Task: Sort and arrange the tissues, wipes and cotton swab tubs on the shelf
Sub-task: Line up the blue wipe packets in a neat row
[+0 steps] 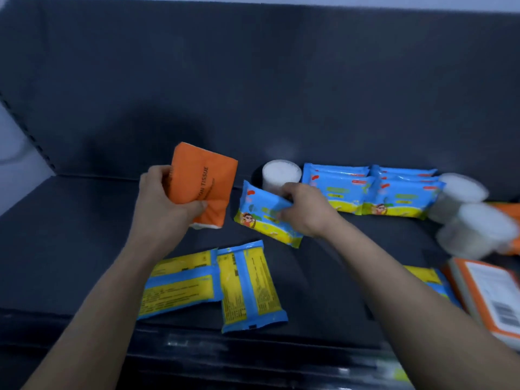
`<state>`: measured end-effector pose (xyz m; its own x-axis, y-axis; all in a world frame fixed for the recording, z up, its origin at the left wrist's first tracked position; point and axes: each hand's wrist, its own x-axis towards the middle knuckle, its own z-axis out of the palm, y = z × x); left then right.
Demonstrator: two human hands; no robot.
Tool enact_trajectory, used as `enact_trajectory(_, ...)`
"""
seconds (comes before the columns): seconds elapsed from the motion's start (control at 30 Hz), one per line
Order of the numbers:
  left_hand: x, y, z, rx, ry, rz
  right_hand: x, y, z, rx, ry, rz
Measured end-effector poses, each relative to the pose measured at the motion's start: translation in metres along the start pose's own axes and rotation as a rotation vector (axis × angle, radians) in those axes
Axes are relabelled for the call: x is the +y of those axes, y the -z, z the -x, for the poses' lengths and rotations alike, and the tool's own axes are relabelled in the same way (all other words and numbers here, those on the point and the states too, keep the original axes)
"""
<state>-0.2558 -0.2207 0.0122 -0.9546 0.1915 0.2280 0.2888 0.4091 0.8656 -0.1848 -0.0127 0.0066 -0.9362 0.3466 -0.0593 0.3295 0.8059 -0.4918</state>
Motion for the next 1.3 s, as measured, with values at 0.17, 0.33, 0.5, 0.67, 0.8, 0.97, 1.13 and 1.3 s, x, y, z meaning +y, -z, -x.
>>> enact_trajectory(0.17, 0.028, -0.04, -0.004, -0.123, -0.093, 0.075, 0.042, 0.035, 0.023, 0.128, -0.11, 0.062)
enact_trajectory(0.33, 0.055, -0.083, -0.002, -0.289, -0.126, 0.159, 0.094, 0.067, 0.039, 0.211, -0.221, 0.122)
enact_trajectory(0.5, 0.066, -0.111, 0.001, -0.318, -0.117, 0.168, 0.127, 0.079, 0.038, 0.199, -0.219, 0.111)
enact_trajectory(0.67, 0.064, -0.111, 0.006, -0.258, -0.065, 0.123, 0.122, 0.066, 0.01, 0.121, -0.052, 0.096)
enact_trajectory(0.8, 0.057, -0.099, 0.013, -0.197, -0.01, 0.086, 0.113, 0.054, -0.008, 0.115, 0.057, 0.14)
enact_trajectory(0.97, 0.048, -0.093, 0.024, -0.173, 0.055, 0.059, 0.113, 0.047, -0.015, 0.306, 0.091, 0.479)
enact_trajectory(1.13, 0.053, -0.099, 0.041, -0.172, 0.09, 0.05, 0.119, 0.054, -0.014, 0.378, 0.143, 0.428)
enact_trajectory(1.3, 0.059, -0.104, 0.06, -0.136, 0.069, 0.032, 0.125, 0.063, 0.001, 0.266, 0.274, 0.335)
